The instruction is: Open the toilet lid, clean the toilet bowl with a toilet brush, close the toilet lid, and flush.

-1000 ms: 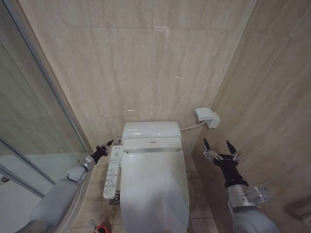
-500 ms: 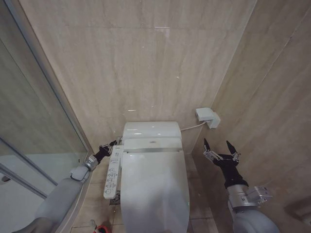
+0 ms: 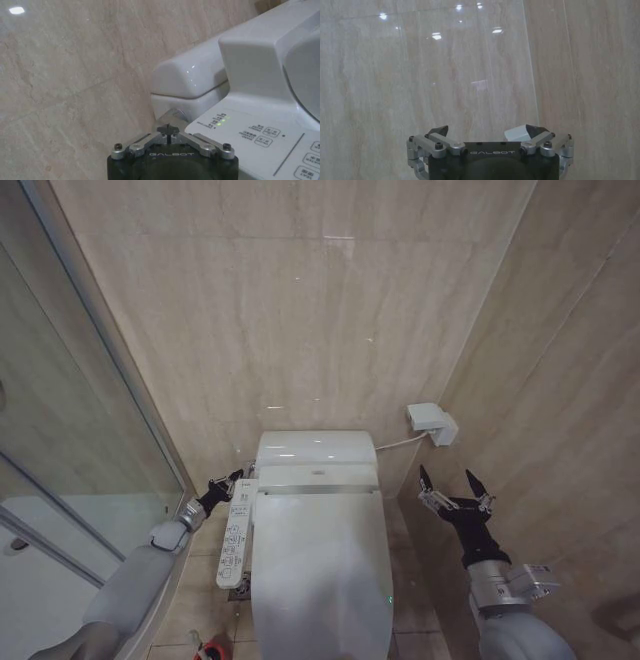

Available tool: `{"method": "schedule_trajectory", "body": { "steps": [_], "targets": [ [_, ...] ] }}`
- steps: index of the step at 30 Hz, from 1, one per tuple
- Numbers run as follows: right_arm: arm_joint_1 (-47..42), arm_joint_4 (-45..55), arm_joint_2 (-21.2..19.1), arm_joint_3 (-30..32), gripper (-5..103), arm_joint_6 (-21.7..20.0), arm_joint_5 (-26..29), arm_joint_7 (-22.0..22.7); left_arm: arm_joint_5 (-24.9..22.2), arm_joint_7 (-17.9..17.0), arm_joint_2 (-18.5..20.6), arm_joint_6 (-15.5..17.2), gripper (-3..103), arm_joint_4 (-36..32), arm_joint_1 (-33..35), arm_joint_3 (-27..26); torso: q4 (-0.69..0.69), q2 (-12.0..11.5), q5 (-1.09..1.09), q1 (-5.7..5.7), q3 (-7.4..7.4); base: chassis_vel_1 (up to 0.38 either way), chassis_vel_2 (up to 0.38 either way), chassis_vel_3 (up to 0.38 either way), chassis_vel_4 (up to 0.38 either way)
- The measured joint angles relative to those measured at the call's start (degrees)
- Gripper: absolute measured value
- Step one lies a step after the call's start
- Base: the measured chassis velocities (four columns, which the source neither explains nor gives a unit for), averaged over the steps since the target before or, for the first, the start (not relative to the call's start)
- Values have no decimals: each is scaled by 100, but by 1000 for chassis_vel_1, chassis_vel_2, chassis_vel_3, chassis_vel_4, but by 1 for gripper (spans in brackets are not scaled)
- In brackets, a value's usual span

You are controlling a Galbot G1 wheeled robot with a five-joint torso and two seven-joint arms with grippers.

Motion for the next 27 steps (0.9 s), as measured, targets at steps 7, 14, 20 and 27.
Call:
{"method": "schedule_trajectory", "body": {
  "steps": [7,14,20,27],
  "targets": [
    [1,0,-1,0,100,0,0,-2,-78,-92,84,-1,0,-368,68,-105,-7,-2,-12,1,3,0,0,0,0],
    [0,0,0,0,100,0,0,0,-163,-162,172,-65,0,-760,199,-265,-9,-1,-5,1,2,-10,-13,-7,-22],
    [0,0,0,0,100,0,0,0,-79,-129,281,-87,0,-598,283,-365,0,-1,-5,1,1,0,0,0,0],
    [0,0,0,0,100,0,0,0,-32,-68,370,-78,0,-356,199,-321,-1,-1,-3,0,1,0,0,0,0]
  ]
}}
